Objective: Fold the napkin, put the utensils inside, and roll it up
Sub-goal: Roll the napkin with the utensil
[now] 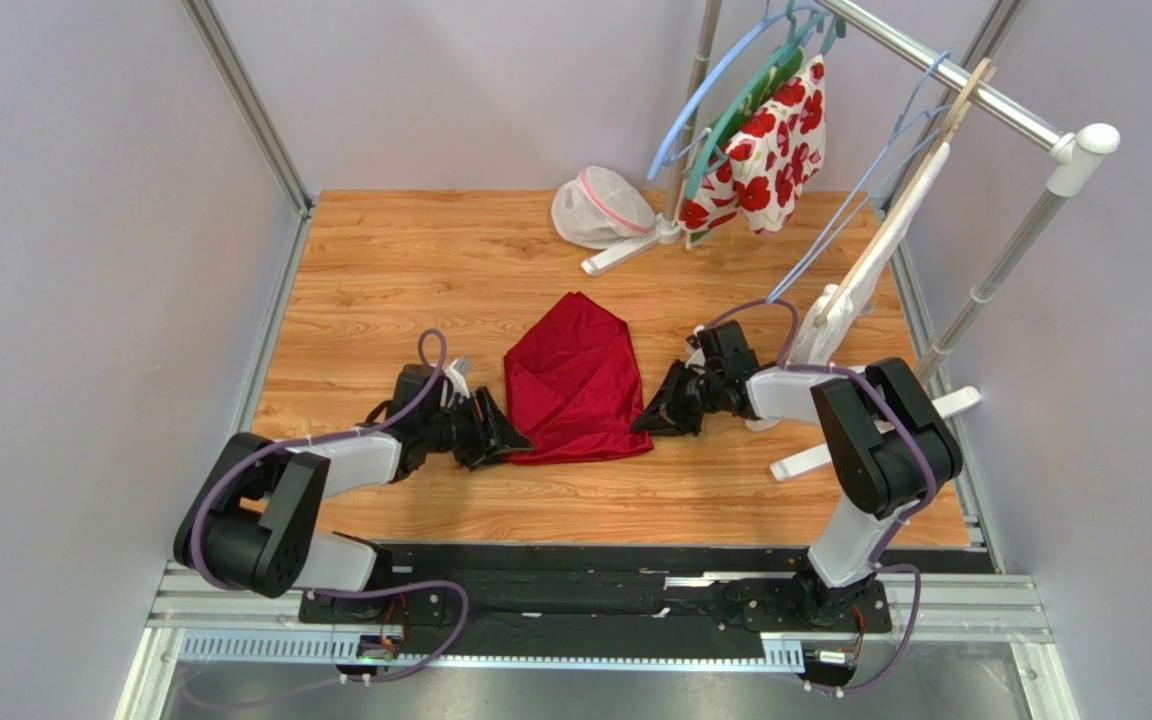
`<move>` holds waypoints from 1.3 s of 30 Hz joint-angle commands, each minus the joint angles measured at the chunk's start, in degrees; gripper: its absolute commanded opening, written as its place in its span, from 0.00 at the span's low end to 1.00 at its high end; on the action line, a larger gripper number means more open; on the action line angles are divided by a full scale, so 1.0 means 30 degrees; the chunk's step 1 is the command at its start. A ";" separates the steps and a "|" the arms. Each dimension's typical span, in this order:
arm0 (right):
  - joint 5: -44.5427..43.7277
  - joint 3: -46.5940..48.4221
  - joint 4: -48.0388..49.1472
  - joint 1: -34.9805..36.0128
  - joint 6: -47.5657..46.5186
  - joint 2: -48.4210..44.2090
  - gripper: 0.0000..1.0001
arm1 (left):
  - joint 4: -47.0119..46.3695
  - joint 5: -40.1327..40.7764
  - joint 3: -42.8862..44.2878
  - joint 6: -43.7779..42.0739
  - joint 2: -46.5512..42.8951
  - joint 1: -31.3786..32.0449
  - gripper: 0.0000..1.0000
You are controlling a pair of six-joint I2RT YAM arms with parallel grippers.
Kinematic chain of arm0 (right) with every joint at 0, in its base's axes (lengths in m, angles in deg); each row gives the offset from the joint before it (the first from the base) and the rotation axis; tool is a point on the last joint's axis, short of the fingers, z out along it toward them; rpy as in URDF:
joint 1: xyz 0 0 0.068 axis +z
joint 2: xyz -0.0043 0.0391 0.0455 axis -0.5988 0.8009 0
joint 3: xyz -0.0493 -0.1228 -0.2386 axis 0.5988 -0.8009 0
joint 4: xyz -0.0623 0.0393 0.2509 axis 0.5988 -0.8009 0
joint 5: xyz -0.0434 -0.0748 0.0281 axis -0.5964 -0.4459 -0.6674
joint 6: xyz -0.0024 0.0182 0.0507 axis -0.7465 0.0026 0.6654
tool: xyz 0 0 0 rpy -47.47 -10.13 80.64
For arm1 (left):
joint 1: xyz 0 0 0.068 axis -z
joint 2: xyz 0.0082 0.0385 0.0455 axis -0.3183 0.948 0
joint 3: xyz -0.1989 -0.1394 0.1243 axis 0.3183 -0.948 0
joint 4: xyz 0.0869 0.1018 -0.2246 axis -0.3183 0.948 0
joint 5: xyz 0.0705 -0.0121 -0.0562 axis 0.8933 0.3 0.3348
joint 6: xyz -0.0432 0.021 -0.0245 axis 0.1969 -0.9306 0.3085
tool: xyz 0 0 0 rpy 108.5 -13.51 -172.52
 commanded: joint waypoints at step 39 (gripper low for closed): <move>-0.2599 0.1866 -0.7164 -0.0075 0.0669 0.1327 0.00 | 0.6393 0.5730 0.3380 -0.6562 -0.5576 0.1810 0.58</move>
